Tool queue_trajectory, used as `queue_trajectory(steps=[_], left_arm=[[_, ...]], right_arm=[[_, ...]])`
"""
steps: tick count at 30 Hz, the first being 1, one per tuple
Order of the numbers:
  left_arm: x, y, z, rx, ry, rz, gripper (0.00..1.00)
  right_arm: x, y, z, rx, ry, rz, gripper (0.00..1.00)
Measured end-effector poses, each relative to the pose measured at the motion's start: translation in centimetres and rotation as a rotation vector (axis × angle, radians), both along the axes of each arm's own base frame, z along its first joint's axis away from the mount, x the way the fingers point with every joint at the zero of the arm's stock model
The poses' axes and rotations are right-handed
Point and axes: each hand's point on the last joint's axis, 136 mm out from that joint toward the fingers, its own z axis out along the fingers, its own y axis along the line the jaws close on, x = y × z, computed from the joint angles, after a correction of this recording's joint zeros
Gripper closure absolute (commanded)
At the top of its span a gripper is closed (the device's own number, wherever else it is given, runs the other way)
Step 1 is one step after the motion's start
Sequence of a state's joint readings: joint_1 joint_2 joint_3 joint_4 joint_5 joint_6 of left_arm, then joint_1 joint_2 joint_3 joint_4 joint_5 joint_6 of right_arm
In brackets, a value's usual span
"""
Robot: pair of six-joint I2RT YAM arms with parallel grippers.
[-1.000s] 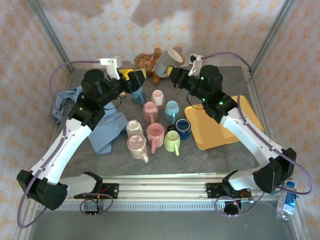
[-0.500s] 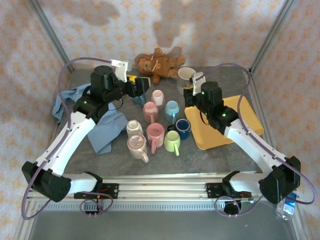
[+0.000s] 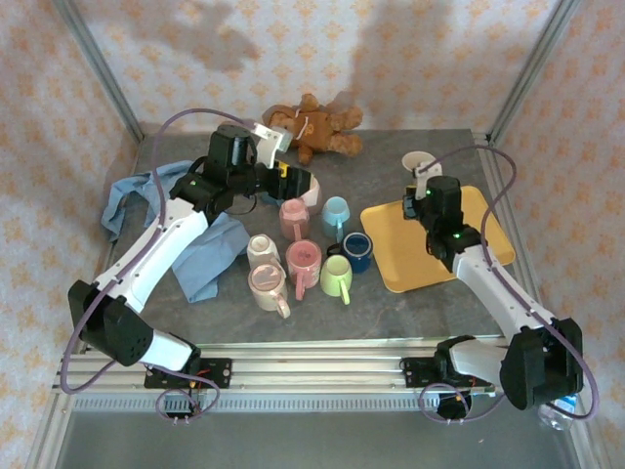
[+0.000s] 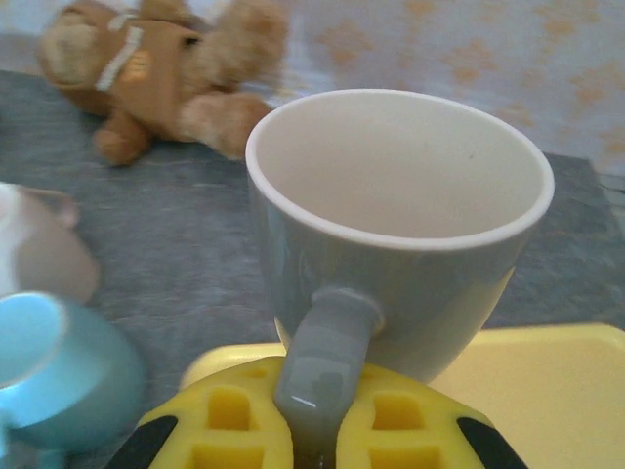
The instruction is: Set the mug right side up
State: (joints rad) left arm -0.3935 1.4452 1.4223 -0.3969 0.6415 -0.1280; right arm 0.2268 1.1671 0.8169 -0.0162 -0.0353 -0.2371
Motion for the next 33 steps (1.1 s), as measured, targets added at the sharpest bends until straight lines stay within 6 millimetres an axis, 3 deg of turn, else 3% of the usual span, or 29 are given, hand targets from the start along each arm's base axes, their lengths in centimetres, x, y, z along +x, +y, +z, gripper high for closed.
queue_trajectory(steps=[8, 13, 17, 27, 33], left_arm=[[-0.1, -1.1, -0.2, -0.012, 0.003, -0.030, 0.28], [-0.1, -1.4, -0.4, -0.016, 0.014, -0.031, 0.29], [0.0, -1.4, -0.4, -0.018, 0.018, -0.015, 0.29], [0.3, -1.1, -0.5, -0.005, 0.012, 0.010, 0.29], [0.5, -1.0, -0.6, 0.002, 0.010, 0.023, 0.29]], right_arm=[[0.1, -7.9, -4.0, 0.009, 0.043, -0.219, 1.00], [1.1, -11.0, -7.1, 0.026, 0.077, -0.308, 1.00], [1.8, -12.5, -9.1, 0.033, 0.094, -0.343, 1.00], [4.1, -15.1, -11.7, 0.056, 0.062, -0.367, 1.00], [6.1, -15.6, -11.8, 0.035, 0.031, -0.340, 1.00]])
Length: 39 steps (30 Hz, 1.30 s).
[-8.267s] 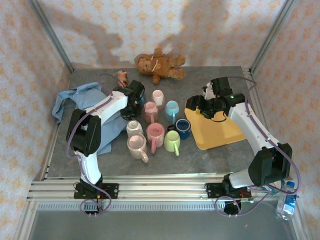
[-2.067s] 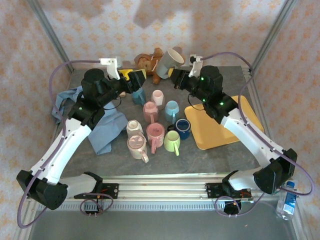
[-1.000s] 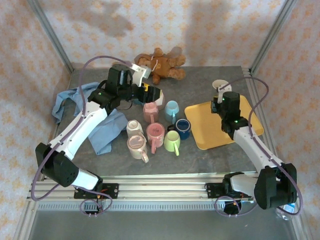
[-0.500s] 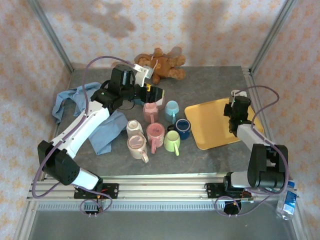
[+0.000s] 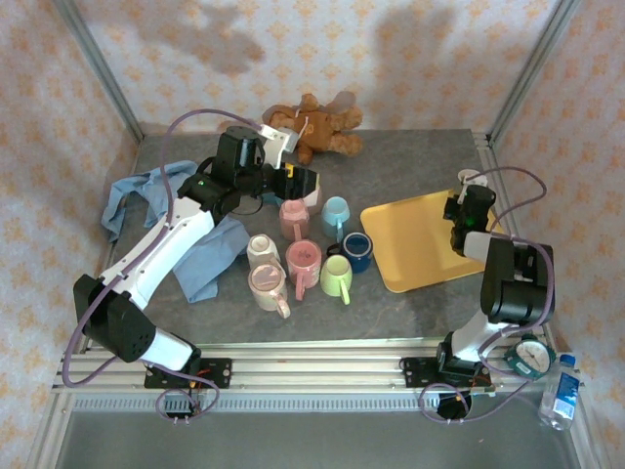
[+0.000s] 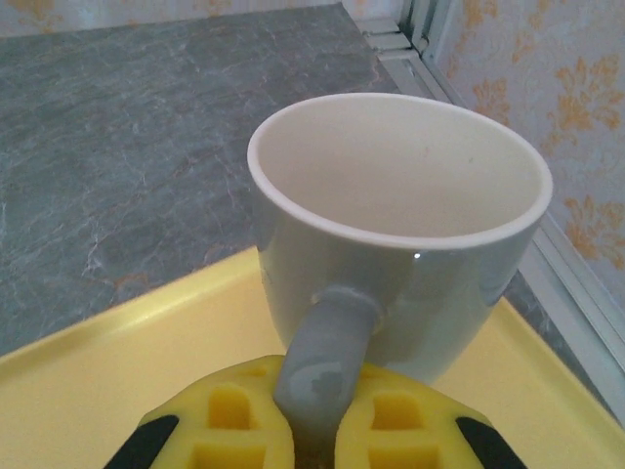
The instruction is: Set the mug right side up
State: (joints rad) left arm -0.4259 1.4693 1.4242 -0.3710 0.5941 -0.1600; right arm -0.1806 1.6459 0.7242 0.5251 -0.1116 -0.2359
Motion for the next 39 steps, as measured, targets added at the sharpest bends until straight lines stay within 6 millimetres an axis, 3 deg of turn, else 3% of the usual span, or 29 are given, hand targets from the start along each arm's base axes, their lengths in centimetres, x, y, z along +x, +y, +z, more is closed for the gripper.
queue_trajectory(steps=[11, 24, 33, 39], left_arm=[[-0.3, -0.5, -0.2, 0.009, 0.002, -0.005, 0.29], [0.1, 0.0, -0.4, 0.031, -0.002, 0.030, 0.29], [0.0, 0.5, -1.7, 0.058, 0.026, 0.052, 0.29], [-0.1, 0.6, -1.7, 0.061, 0.026, 0.056, 0.29]], right_arm=[[1.2, -0.2, -0.3, -0.011, -0.032, 0.042, 0.99], [0.9, -0.8, -0.8, -0.043, -0.007, 0.037, 0.63], [0.5, -1.2, -0.8, -0.052, 0.005, 0.015, 0.52], [-0.7, -1.3, 1.6, -0.045, -0.028, -0.012, 0.47]])
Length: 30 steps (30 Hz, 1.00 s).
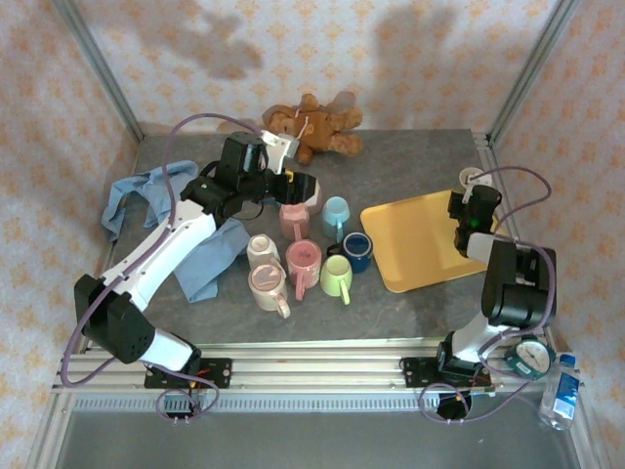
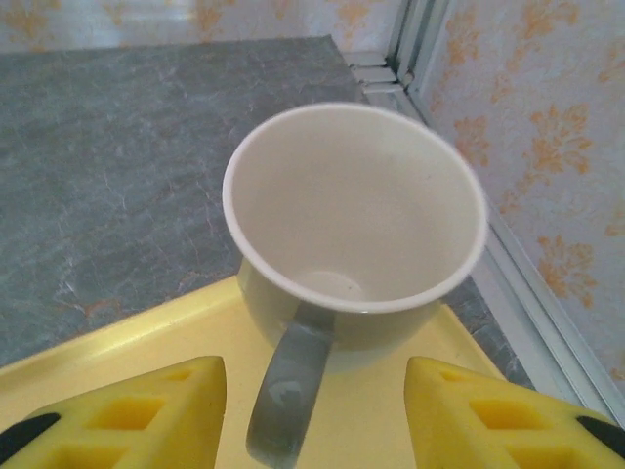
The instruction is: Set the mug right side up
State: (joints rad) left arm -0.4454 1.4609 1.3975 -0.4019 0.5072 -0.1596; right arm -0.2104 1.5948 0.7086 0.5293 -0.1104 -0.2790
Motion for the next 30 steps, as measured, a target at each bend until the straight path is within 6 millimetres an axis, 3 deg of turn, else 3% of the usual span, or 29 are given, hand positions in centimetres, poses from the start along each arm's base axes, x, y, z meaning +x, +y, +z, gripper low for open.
queue_trajectory(steps=[8, 14, 17, 21, 27, 30], left_arm=[[0.0, 0.9, 0.6, 0.019, -0.020, 0.044, 0.28], [-0.1, 1.9, -0.4, 0.056, 0.008, 0.088, 0.29], [-0.4, 2.5, -1.4, 0.087, 0.041, 0.112, 0.29], [-0.9, 4.0, -2.9, 0.152, 0.097, 0.170, 0.29], [-2.6, 6.8, -4.5, 0.249, 0.187, 0.266, 0.29], [-3.2, 8.1, -4.9, 0.259, 0.226, 0.347, 0.29]], right_arm=[[-3.1, -0.3, 6.2, 0.082, -0.039, -0.102, 0.48], [-4.0, 1.8, 10.6, 0.274, 0.026, -0.074, 0.49], [-5.1, 4.0, 10.8, 0.400, 0.086, -0.021, 0.50], [-7.2, 7.8, 9.3, 0.556, 0.213, 0.040, 0.50], [-9.1, 15.1, 9.5, 0.646, 0.410, 0.175, 0.51], [-9.4, 17.5, 9.5, 0.677, 0.481, 0.209, 0.52]])
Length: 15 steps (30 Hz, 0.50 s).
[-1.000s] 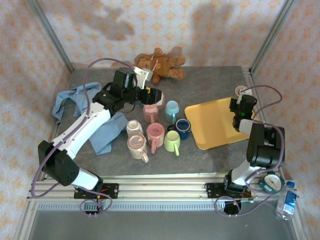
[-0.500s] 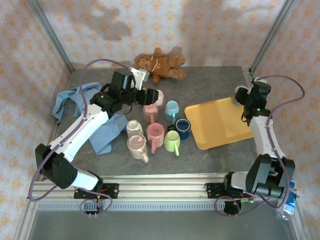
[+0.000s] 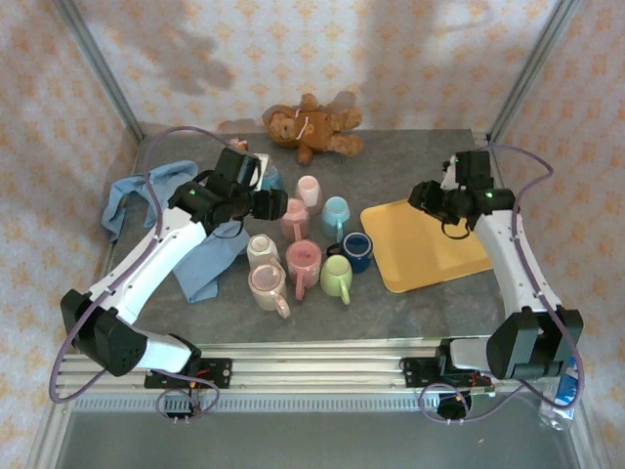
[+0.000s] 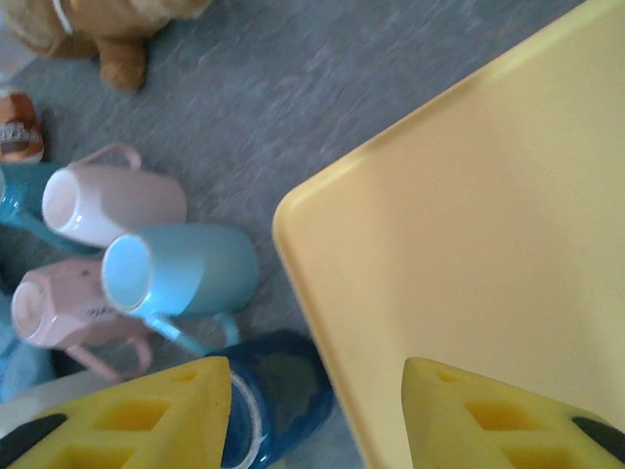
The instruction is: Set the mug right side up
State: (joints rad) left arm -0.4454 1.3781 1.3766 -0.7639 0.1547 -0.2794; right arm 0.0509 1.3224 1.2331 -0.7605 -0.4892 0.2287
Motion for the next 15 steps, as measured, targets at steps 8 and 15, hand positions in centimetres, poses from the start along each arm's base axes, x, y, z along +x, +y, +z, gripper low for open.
queue_trajectory(steps=[8, 15], left_arm=[[1.3, 2.3, -2.4, -0.024, 0.109, 0.253, 0.32], [5.9, 2.0, -6.8, -0.034, 0.226, 0.387, 0.38]], right_arm=[[-0.6, 5.8, -1.3, 0.047, 0.135, 0.113, 0.54], [0.2, 8.4, -0.5, 0.117, 0.154, 0.137, 0.55]])
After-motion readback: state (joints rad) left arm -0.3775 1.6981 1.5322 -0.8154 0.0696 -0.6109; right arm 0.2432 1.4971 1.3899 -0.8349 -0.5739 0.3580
